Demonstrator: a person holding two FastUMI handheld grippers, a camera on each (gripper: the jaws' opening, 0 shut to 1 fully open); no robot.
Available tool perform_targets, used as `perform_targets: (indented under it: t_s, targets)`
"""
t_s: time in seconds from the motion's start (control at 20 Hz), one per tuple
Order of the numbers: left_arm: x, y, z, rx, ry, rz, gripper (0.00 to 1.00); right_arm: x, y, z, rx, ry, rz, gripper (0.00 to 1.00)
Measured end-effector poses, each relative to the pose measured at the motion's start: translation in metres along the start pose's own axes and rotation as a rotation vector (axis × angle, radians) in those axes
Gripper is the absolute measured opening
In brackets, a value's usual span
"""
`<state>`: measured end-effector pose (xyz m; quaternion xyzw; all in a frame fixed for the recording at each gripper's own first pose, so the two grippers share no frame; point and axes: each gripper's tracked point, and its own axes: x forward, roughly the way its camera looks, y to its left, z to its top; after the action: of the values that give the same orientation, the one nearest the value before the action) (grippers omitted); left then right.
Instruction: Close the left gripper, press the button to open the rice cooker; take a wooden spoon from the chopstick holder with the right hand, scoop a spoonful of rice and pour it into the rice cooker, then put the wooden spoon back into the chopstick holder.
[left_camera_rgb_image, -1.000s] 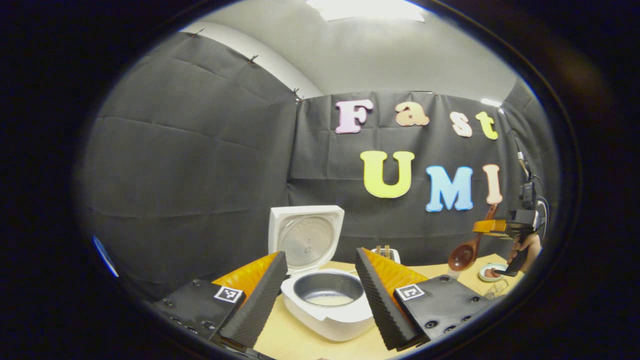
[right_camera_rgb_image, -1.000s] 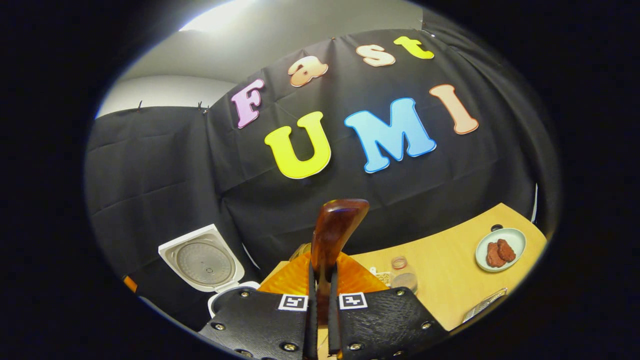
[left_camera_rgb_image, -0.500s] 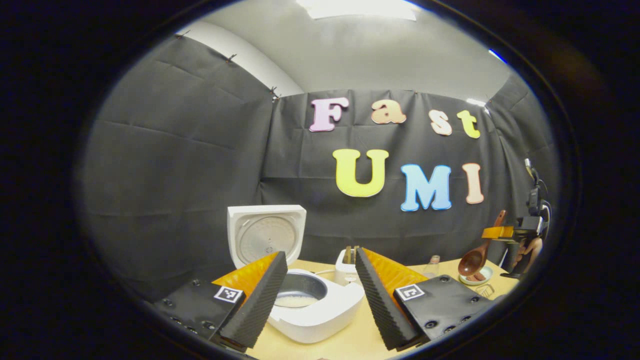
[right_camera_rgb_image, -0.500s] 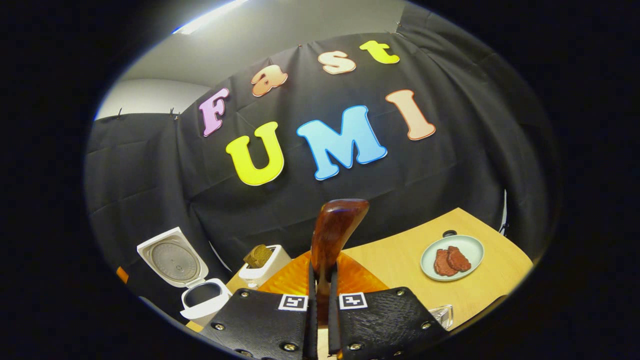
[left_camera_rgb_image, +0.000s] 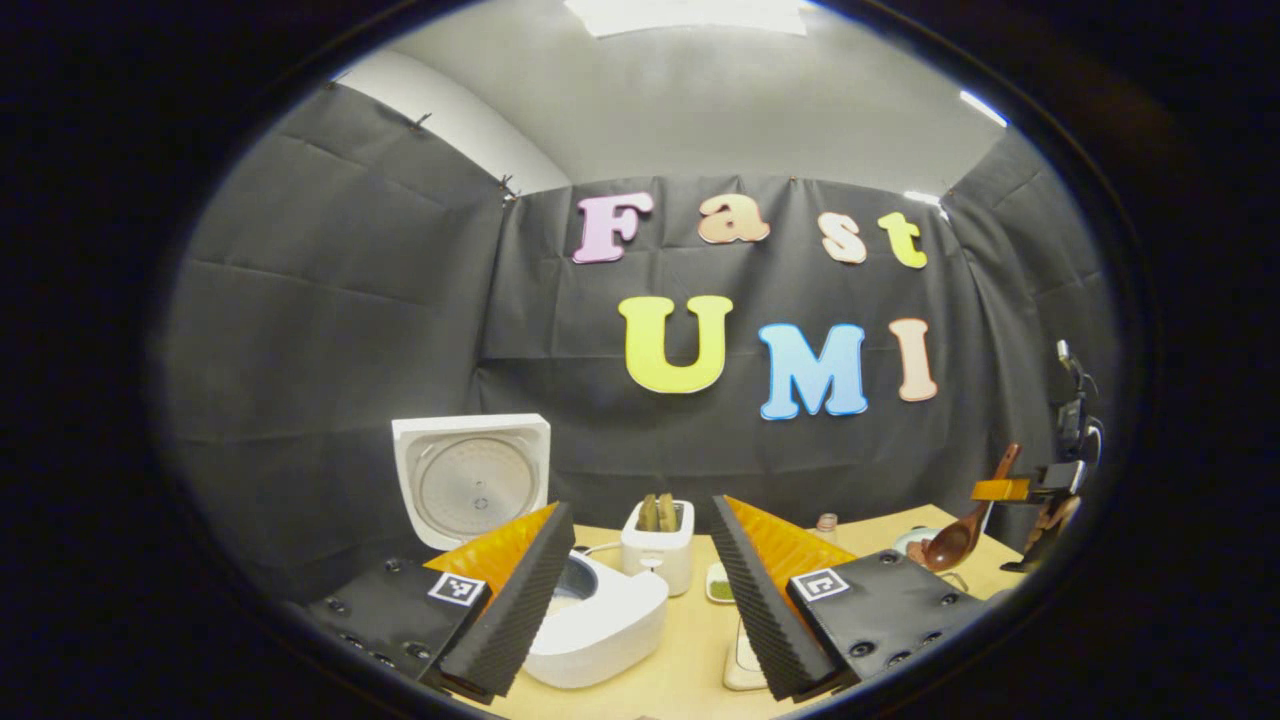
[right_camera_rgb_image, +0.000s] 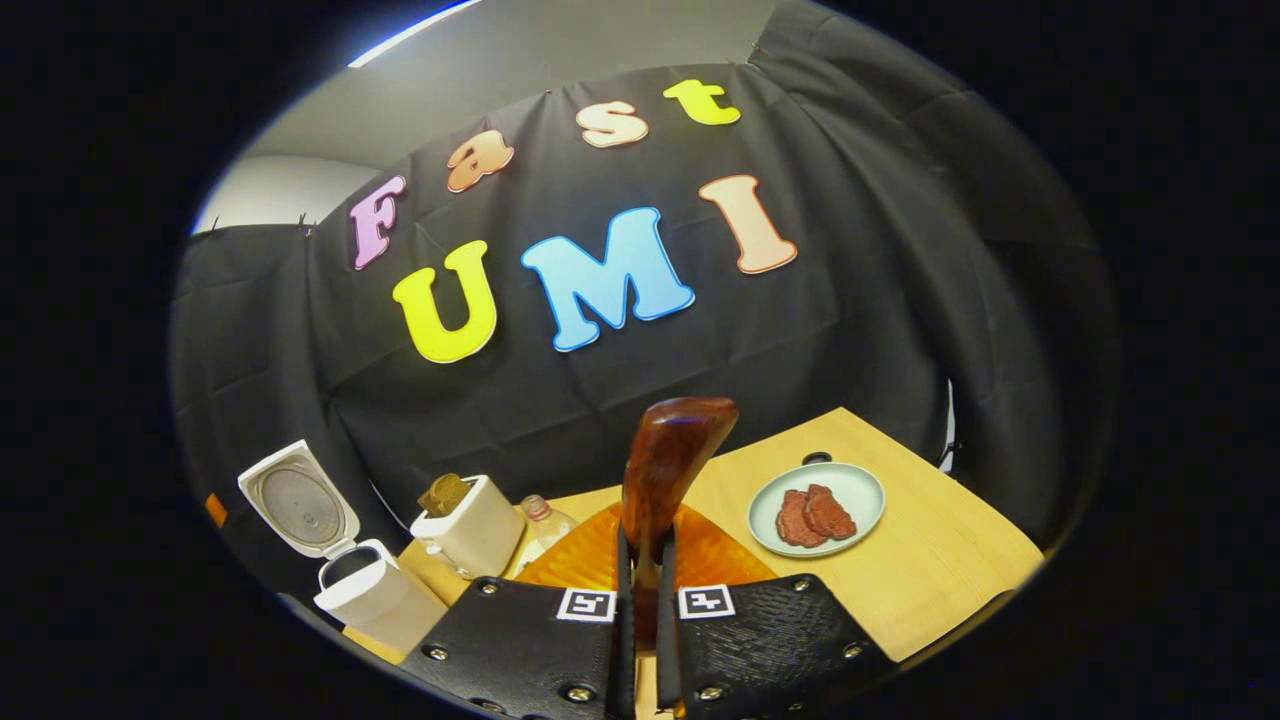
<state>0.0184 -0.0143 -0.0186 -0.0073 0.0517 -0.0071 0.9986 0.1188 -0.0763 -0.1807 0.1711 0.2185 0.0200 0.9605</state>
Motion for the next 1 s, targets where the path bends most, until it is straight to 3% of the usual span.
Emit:
perform_targets:
  t_s: [0.4,0.6,0.75,0.8,0.85,1.0]
  targets:
    - [0.002,-0.031,0.004,0.043,0.001,-0.025,0.95,-0.003,-0.051,-0.044,-0.011,0.081,-0.073,0.09]
    - [-0.001,-0.039,-0.001,0.049,0.011,-0.022,0.96,0.001,-0.055,-0.068,0.013,0.139,-0.064,0.09]
    - [0.000,-0.042,-0.003,0.049,0.016,-0.018,0.95,0.001,-0.053,-0.073,0.026,0.144,-0.033,0.15]
    - [0.000,-0.042,-0.004,0.046,0.014,-0.016,0.95,-0.001,-0.056,-0.072,0.015,0.139,-0.045,0.21]
    - [0.000,-0.042,-0.004,0.041,0.014,-0.017,0.95,-0.001,-0.060,-0.069,-0.002,0.127,-0.054,0.50]
    - [0.001,-0.045,-0.006,0.029,0.014,-0.023,0.96,-0.012,-0.068,-0.049,-0.072,0.062,-0.105,0.86]
